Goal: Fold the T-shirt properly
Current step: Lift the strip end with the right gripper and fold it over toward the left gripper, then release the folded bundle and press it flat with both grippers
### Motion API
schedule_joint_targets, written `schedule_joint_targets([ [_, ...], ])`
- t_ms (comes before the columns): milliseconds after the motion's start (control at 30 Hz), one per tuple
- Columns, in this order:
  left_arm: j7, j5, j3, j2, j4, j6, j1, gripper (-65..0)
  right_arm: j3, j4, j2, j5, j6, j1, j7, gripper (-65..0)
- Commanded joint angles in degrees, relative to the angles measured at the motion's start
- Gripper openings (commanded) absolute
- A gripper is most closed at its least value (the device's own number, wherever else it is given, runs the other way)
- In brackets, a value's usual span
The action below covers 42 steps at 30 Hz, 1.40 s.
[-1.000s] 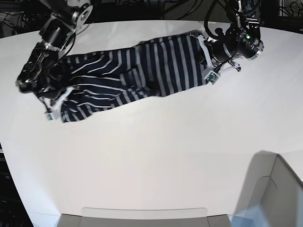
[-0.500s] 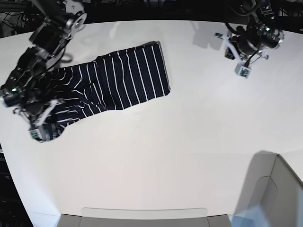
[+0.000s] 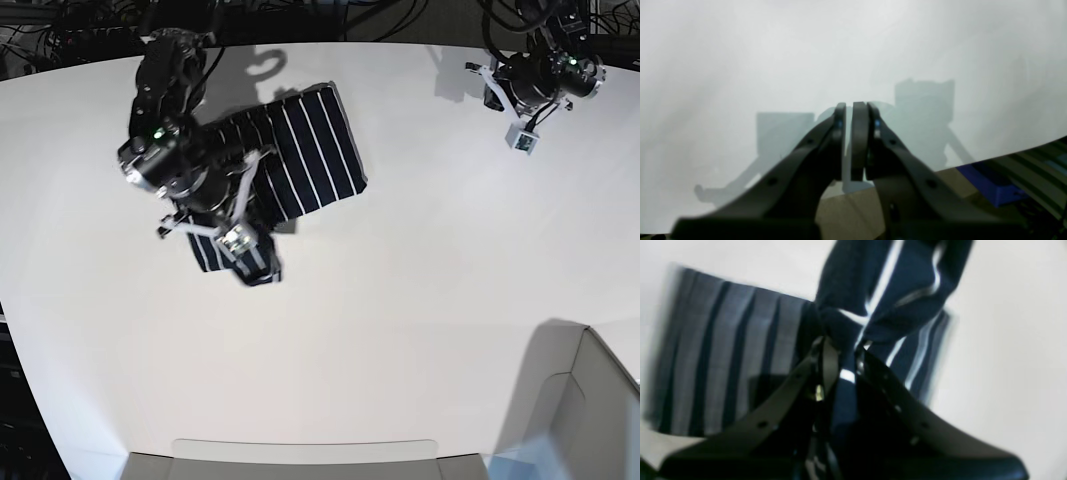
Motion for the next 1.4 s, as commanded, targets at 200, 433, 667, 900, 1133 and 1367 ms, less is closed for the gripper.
schedule_joint_targets([
  [200, -0.36, -0.29, -0.14, -0.42, 0.92, -0.08, -0.18, -61.9, -12.81, -0.36, 0.38, -4.93, -10.55, -3.19, 6.9, -65.0],
  [433, -0.36, -0.29, -0.14, -0.34, 0.92, -0.08, -0.18, -61.8, -22.39, -2.38, 0.73, -9.24, -12.31, -3.98, 5.84, -42.4],
  [667, -0.36, -0.29, -0.23, -0.42, 0.92, -0.08, -0.18, -61.8, -30.48, 0.17, 0.73, -9.07, -12.22, -4.34, 5.93, -29.1],
  [900, -0.36, -0.29, -0.23, -0.42, 0.92, -0.08, -0.27, -61.9, -35.13, 4.92, 0.38, -9.24, -12.22, -2.58, 6.54, -29.2],
  [1133, -0.4, -0.64, 0.82, -0.16, 1.27, -0.08, -6.86, -65.0, -20.81, 5.09, 0.91, -9.51, -12.22, 5.6, 6.9, -51.6],
  [1367, -1.46, -0.64, 13.04, 0.37, 6.37, -0.08, -13.1, -65.0, -4.01, 2.54, 6.27, -9.59, -12.22, 9.73, 6.81, -65.0],
])
